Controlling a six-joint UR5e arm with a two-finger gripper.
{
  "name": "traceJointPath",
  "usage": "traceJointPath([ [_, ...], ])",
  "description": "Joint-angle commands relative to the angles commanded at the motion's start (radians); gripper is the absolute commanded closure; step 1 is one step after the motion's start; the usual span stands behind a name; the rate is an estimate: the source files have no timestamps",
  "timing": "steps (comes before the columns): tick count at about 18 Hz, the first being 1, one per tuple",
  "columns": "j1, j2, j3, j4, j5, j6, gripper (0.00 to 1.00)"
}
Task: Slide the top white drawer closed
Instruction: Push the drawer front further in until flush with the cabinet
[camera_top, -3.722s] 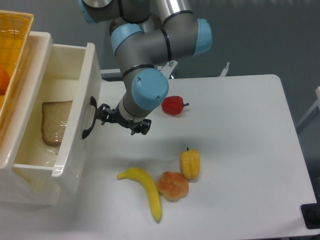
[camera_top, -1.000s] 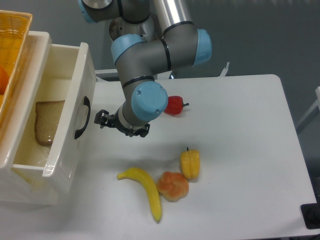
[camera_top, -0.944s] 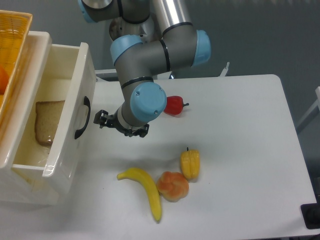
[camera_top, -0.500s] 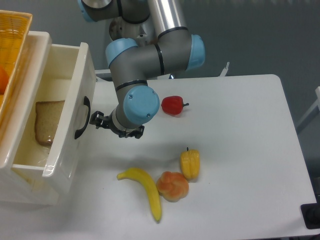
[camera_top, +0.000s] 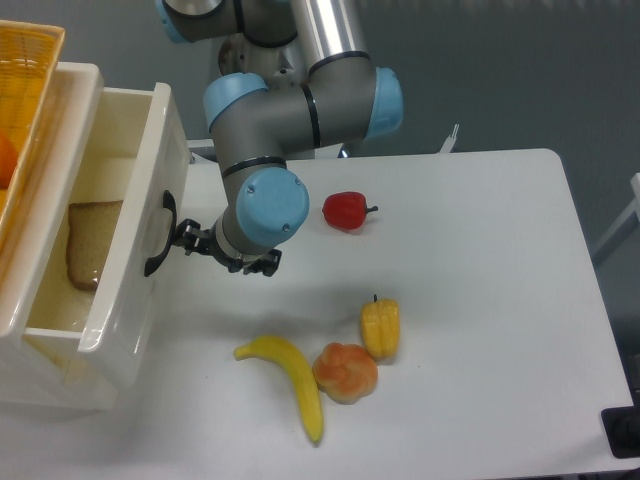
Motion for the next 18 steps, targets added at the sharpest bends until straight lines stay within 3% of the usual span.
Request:
traceJointPath([
  [18, -0.092, -0.002, 0.012, 0.011, 0.005, -0.005, 0.0],
])
